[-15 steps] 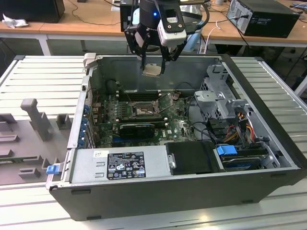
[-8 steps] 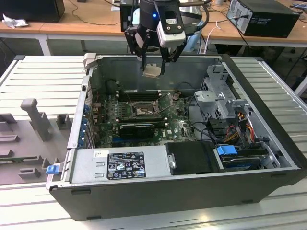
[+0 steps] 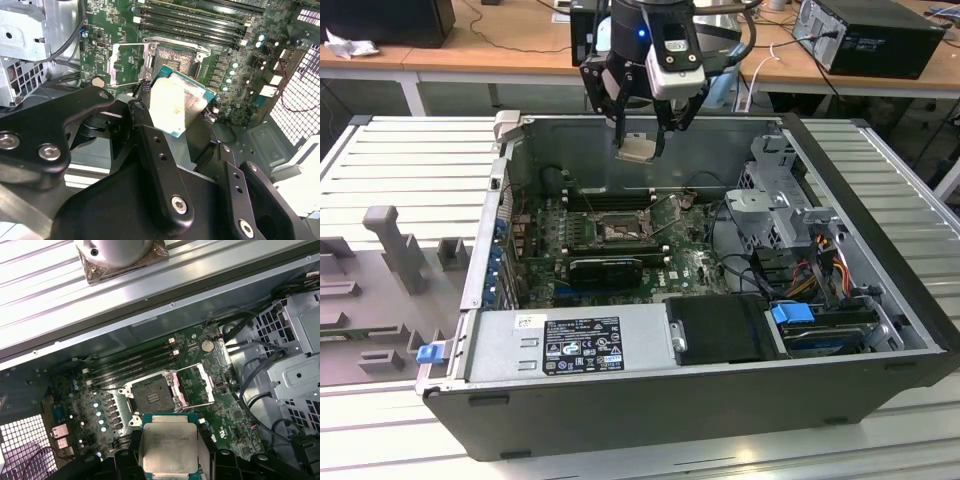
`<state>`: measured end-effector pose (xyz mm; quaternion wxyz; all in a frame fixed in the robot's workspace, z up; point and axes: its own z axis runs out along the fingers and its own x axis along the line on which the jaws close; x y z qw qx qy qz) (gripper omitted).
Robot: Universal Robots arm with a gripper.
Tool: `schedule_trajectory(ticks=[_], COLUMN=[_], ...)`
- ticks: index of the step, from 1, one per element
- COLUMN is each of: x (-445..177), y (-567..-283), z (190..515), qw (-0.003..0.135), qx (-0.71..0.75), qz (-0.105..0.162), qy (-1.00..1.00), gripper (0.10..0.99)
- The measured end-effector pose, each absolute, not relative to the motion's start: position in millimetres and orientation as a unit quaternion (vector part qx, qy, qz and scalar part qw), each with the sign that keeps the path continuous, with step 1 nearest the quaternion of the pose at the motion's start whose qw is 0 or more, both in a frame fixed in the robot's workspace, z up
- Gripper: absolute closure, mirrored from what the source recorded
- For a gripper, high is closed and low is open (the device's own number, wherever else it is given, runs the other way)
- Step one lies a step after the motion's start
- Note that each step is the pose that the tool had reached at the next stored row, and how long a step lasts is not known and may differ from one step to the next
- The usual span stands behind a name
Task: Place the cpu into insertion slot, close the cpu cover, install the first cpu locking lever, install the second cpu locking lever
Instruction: 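Place the cpu into insertion slot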
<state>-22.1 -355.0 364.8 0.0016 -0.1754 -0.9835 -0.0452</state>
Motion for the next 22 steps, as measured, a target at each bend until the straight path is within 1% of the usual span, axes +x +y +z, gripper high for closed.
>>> schedule_trajectory(ticks=[22], x=[-22.1], y=[-355.0], z=[364.2], qw=[-0.001], qx=[-0.225], qz=[-0.045], qy=[-0.973], gripper=[0.557])
